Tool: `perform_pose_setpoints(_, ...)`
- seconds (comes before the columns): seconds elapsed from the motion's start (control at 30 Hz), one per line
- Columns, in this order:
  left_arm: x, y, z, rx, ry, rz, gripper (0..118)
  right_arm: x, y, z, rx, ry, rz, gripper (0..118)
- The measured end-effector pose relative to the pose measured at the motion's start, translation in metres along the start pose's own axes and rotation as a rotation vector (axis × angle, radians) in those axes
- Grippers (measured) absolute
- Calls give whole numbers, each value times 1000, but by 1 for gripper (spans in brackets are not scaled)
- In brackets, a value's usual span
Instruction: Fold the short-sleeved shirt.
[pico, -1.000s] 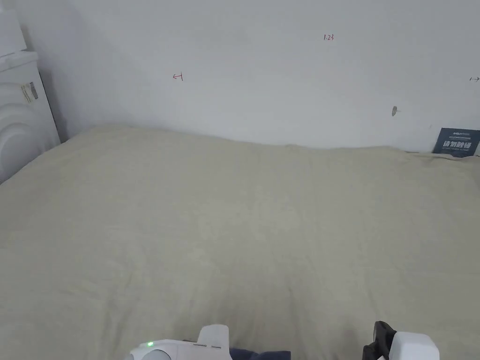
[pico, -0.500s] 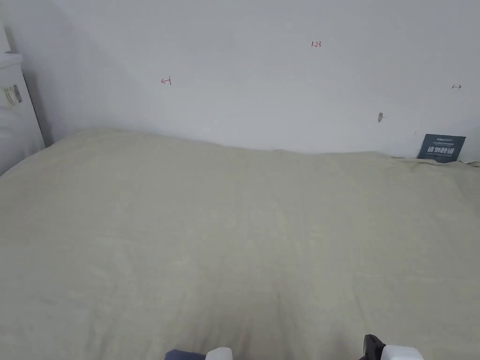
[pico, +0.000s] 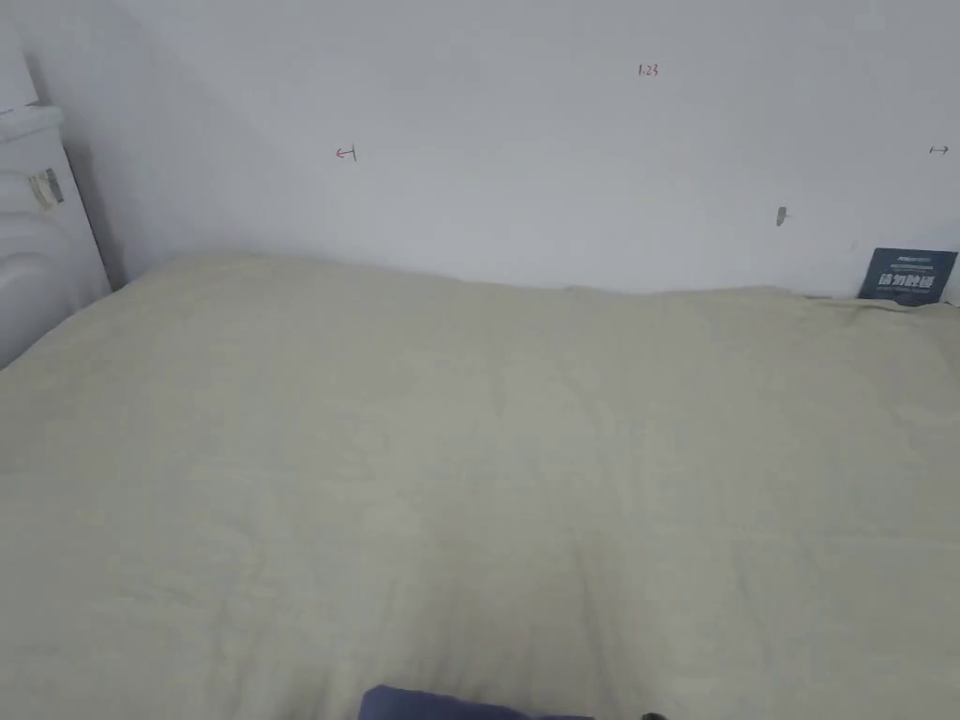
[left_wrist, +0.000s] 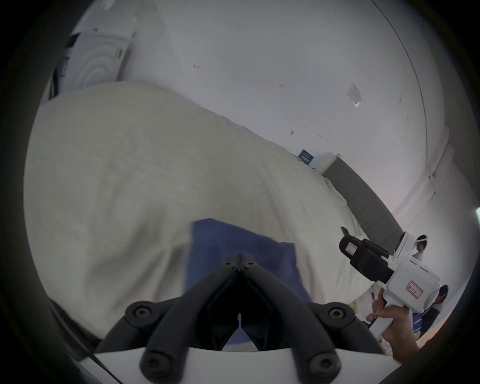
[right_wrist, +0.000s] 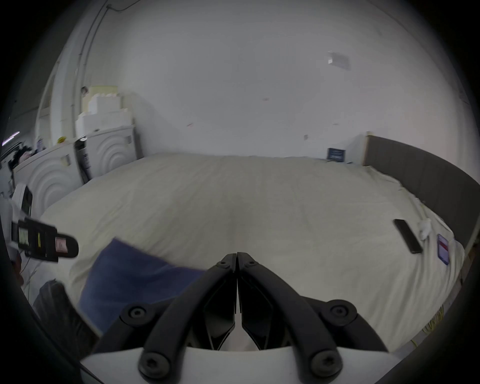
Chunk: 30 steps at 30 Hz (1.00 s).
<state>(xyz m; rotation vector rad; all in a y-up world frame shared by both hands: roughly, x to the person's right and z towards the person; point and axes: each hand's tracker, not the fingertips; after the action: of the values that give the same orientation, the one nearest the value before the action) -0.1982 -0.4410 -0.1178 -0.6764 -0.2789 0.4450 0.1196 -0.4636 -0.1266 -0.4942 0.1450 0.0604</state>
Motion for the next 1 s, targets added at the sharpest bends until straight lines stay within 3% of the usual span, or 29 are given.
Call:
perform_pose_setpoints(0.1, -14, -4, 14, 0, 21, -2, 0, -31, -12, -18, -77, 55, 29, 1)
perform_pose_setpoints(0.17, -19, -5, 19, 7, 27, 6, 0, -43, -21, -33, -134, -5, 32, 0)
perform_pose_setpoints(0.27, -26, -7, 21, 8, 16, 28, 2, -49, -39, -67, -277, -6, 10, 0)
perform_pose_setpoints(0.3, -27, -7, 19, 6, 11, 43, 4, -48, -46, -70, -246, -1, -23, 0)
perform_pose_setpoints(0.37, -32, -5, 14, 4, -13, 63, 18, -53, -45, -64, -177, -33, 56, 0)
perform_pose_setpoints(0.4, -35, -2, 11, -1, -30, 72, 28, -55, -44, -63, -190, -33, 39, 0)
perform_pose_setpoints(0.47, -40, 4, -2, -42, -80, 91, 64, -51, -46, -62, -190, -34, 5, 0)
perform_pose_setpoints(0.53, -48, 11, -21, -106, -134, 97, 77, -47, -45, -63, -192, -20, -6, 0)
perform_pose_setpoints(0.83, -68, 27, -112, -426, -285, 101, 78, -41, -47, -61, -184, 2, -28, 0)
perform_pose_setpoints(0.9, -68, 28, -121, -451, -367, 107, 74, -40, -48, -61, -181, 3, -31, 0)
perform_pose_setpoints(0.93, -66, 29, -125, -445, -340, 101, 74, -40, -48, -60, -180, 4, -31, 0)
perform_pose_setpoints(1.0, -67, 30, -132, -464, -352, 65, 59, -38, -52, -63, -177, 7, -30, 0)
